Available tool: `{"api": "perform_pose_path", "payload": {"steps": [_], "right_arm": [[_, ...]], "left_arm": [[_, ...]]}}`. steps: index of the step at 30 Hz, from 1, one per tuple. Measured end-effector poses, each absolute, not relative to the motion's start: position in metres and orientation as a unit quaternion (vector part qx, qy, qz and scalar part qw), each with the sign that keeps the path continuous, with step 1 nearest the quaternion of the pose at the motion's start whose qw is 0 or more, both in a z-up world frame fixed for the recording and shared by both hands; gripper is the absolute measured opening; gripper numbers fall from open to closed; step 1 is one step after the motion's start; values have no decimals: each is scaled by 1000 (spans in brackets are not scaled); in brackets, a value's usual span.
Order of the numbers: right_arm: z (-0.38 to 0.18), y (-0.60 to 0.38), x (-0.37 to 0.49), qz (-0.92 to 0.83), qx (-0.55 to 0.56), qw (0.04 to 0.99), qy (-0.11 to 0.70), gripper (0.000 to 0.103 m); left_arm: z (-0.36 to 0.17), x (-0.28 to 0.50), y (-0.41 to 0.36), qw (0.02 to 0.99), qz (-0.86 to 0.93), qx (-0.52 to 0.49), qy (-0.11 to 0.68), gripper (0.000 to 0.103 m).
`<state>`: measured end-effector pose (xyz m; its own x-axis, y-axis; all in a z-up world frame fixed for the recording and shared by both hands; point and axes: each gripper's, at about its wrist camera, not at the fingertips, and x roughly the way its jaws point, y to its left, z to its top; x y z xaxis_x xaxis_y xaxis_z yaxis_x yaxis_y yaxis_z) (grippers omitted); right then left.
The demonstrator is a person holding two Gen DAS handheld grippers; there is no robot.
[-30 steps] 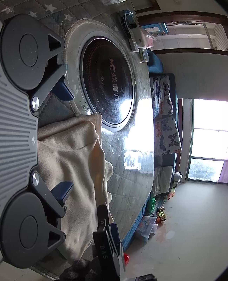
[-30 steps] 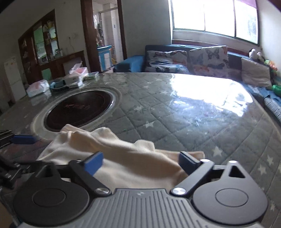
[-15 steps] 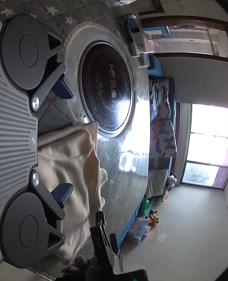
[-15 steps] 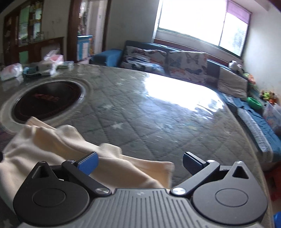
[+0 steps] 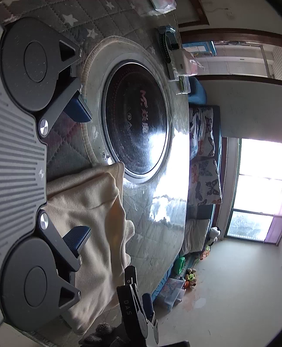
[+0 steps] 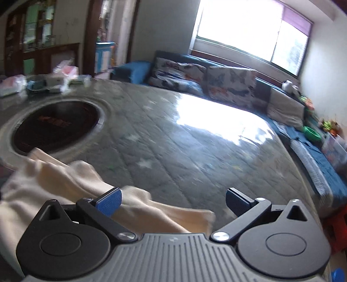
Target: Fold clothes
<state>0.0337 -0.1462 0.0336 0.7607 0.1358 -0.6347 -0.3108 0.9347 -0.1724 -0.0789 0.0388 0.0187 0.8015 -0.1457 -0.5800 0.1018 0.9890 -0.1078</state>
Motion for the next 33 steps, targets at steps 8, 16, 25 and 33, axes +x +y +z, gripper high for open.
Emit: {"api": "perform_pose_path", "payload": {"steps": [8, 16, 25, 33], "right_arm": [[24, -89, 47, 173, -168, 912, 331, 103], [25, -75, 53, 169, -176, 914, 324, 103], [40, -55, -24, 261, -241, 895, 269, 103], [16, -20, -72, 292, -289, 883, 225, 103]], "left_arm": [[19, -85, 46, 949, -54, -33, 310, 103], [17, -88, 62, 947, -28, -45, 315, 103], [20, -89, 83, 947, 17, -62, 314, 103], [24, -92, 94, 945, 39, -78, 314, 103]]}}
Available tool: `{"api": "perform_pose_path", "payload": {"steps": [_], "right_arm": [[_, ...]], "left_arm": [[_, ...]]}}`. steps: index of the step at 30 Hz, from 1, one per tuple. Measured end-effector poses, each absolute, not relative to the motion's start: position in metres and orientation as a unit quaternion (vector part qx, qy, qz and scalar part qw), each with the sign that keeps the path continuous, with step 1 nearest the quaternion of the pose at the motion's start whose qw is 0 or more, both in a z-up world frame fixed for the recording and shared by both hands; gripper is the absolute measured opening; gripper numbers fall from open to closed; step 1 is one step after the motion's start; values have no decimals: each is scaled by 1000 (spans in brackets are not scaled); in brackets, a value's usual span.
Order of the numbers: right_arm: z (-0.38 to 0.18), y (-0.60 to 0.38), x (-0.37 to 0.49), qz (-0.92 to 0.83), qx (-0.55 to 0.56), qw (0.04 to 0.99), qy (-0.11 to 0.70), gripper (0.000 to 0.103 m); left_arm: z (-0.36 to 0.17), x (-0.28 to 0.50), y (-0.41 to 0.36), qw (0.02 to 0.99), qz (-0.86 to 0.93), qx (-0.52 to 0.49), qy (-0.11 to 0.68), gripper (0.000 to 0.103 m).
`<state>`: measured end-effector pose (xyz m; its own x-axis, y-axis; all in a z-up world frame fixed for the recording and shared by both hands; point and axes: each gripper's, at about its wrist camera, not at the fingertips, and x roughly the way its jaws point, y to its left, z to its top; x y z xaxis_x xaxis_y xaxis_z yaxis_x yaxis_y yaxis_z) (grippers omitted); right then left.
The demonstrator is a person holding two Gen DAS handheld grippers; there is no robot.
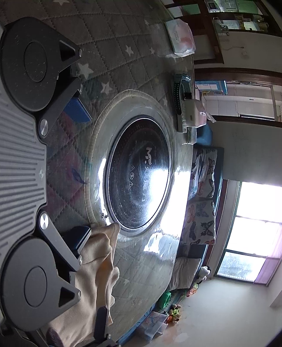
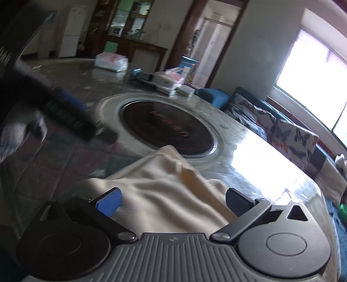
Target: Fold clothes
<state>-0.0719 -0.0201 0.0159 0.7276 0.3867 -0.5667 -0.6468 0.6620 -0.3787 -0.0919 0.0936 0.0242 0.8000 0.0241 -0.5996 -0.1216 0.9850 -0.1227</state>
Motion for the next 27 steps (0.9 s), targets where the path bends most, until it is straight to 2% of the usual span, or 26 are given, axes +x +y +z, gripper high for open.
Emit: {"api": "perform_pose_path", "payload": {"steps": [5, 19, 22, 24, 26, 27], "right_arm": [[25, -15, -86, 299, -296, 887, 189, 103], [32, -12, -100, 364, -295, 860, 203, 101], [27, -6, -106, 387, -302, 843, 219, 87], [22, 0, -110, 399, -310, 832, 229, 80], [15, 6, -110, 411, -312, 819, 249, 64], [13, 7, -109, 414, -311, 817, 253, 60]], "left_arm": [[26, -92, 95, 945, 43, -84, 313, 103], [30, -81, 99, 937, 35, -125, 326, 102], [31, -79, 100, 933, 36, -146, 327, 99], [31, -78, 99, 930, 20, -158, 332, 91], [29, -76, 97, 924, 3, -169, 343, 81], [28, -76, 96, 921, -4, -175, 348, 78]]}}
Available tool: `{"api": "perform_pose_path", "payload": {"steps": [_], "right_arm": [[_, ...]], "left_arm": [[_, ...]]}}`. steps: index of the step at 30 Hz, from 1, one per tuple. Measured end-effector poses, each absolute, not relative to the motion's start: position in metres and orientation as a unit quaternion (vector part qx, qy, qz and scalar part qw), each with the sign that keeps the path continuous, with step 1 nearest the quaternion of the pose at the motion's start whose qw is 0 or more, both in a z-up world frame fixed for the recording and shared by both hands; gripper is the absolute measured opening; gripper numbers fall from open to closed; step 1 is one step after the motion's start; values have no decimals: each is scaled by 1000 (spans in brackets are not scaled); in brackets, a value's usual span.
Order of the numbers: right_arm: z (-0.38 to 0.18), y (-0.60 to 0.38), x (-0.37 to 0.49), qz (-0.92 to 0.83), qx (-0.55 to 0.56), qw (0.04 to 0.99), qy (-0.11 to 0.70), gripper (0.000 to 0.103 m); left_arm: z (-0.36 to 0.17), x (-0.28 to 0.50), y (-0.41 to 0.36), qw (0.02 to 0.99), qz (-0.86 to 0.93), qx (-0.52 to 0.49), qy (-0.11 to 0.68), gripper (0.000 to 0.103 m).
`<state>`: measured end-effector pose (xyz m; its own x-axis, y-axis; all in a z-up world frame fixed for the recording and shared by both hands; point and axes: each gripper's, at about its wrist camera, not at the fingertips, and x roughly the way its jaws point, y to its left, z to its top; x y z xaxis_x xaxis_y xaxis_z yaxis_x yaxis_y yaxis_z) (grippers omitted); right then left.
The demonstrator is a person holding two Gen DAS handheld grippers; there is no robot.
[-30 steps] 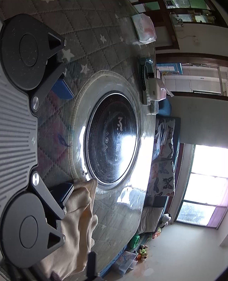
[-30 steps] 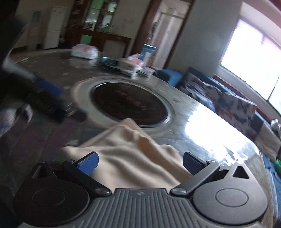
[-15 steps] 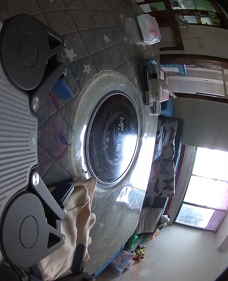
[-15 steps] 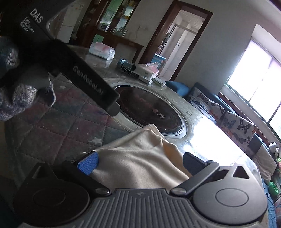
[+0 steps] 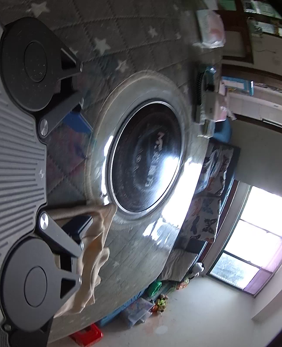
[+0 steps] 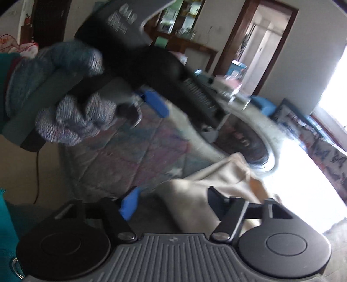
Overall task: Fold clothes
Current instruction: 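Grasp the sweatshirt edge with the left gripper while the right gripper grasps the other edge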
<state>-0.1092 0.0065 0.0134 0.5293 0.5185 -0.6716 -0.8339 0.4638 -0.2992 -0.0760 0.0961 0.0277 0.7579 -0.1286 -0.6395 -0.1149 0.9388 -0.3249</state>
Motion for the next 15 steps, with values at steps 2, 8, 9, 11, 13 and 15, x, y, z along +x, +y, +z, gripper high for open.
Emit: {"api": "perform_pose_path", "payload": {"steps": [2, 8, 9, 11, 13, 15], "right_arm": [[13, 7, -108, 415, -307, 817, 257, 52], [19, -5, -95, 407, -267, 828, 278, 16], [22, -9, -93, 408, -252, 831, 282, 16], [29, -17, -89, 408, -224, 838, 284, 13], [35, -25, -86, 409, -195, 844, 287, 12], [41, -34, -84, 410, -172, 849, 286, 11]], "left_arm": [[25, -75, 95, 915, -18, -188, 357, 71], [19, -71, 93, 896, -52, -231, 375, 67], [19, -70, 93, 892, -58, -241, 378, 67], [18, -67, 94, 882, -69, -264, 385, 67], [18, -63, 95, 869, -77, -291, 393, 69], [14, -58, 92, 860, -79, -308, 399, 69]]}}
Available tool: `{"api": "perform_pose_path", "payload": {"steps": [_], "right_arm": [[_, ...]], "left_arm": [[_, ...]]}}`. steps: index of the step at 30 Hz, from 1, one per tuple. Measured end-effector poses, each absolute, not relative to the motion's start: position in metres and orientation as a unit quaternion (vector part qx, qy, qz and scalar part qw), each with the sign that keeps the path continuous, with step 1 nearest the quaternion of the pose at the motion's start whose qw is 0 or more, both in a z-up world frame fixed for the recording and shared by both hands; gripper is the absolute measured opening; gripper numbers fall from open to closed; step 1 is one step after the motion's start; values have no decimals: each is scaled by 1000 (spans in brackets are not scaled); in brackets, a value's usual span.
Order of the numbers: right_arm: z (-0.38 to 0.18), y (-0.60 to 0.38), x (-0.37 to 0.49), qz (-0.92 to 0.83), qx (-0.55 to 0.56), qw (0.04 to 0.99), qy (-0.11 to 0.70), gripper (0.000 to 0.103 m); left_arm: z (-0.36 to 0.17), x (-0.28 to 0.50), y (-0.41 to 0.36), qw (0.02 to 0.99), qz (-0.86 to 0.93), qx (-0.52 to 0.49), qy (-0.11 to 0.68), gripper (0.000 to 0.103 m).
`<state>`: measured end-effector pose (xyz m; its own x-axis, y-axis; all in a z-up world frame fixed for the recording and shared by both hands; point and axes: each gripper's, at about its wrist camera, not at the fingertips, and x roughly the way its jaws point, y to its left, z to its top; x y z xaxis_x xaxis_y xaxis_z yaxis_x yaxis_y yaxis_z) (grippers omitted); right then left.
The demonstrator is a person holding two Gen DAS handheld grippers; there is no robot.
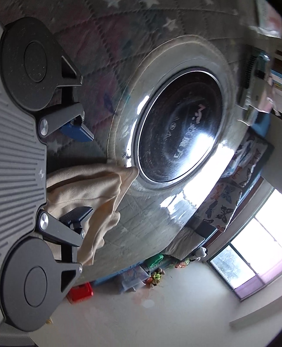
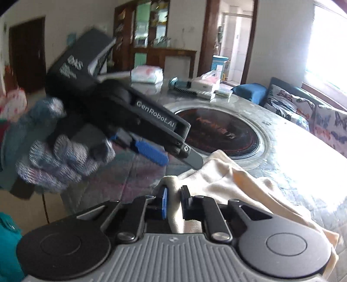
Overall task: Fold clothes
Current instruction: 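Grasp the sweatshirt edge with the left gripper while the right gripper grasps the other edge, then lift the sweatshirt with both grippers and carry it across the table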
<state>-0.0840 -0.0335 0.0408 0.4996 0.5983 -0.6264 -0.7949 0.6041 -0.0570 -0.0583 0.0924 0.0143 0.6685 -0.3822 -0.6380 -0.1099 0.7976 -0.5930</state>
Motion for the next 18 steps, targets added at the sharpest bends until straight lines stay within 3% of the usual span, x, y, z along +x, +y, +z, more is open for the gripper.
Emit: {"api": "perform_pose_path", "payload": {"steps": [6, 7, 8, 10, 12, 14, 18], "right_arm": [[49, -54, -83, 412, -132, 857, 279, 10], [50, -57, -84, 414, -130, 858, 277, 10], [50, -59, -85, 416, -128, 857, 275, 10], [50, -63, -88, 418, -127, 857, 275, 10], [50, -72, -88, 410, -115, 862, 276, 10], [51, -82, -88, 402, -102, 867, 277, 18], [54, -105, -86, 375, -75, 881, 278, 24]], "left_arm": [[4, -45, 85, 831, -85, -358, 418, 67], [3, -43, 84, 825, -86, -366, 421, 58], [1, -40, 83, 820, -87, -374, 424, 36], [-2, -36, 80, 809, -89, -390, 430, 18], [-2, -36, 80, 814, -89, -384, 428, 16], [-1, -36, 80, 818, -88, -377, 426, 15], [0, -36, 79, 826, -86, -365, 422, 15]]}}
